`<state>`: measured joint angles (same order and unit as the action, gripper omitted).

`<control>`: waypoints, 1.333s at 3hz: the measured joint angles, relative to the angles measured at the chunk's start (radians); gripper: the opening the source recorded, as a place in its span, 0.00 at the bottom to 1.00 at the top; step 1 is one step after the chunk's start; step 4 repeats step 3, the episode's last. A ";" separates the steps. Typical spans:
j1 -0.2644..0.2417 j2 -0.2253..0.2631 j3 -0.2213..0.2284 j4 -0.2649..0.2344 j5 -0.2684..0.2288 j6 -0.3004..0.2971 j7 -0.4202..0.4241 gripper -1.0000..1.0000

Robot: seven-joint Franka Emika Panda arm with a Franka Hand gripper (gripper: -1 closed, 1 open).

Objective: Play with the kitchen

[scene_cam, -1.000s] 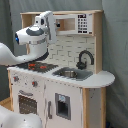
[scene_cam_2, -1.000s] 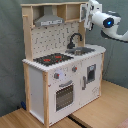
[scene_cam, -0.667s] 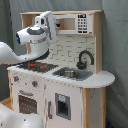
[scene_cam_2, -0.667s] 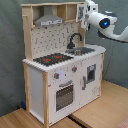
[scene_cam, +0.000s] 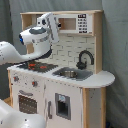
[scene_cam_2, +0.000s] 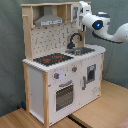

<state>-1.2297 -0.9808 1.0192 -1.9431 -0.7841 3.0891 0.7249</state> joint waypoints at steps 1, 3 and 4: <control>-0.067 0.001 0.041 0.066 0.000 -0.001 0.000 0.00; -0.123 0.008 0.078 0.125 0.005 -0.006 0.000 1.00; -0.123 0.008 0.078 0.125 0.005 -0.006 0.000 1.00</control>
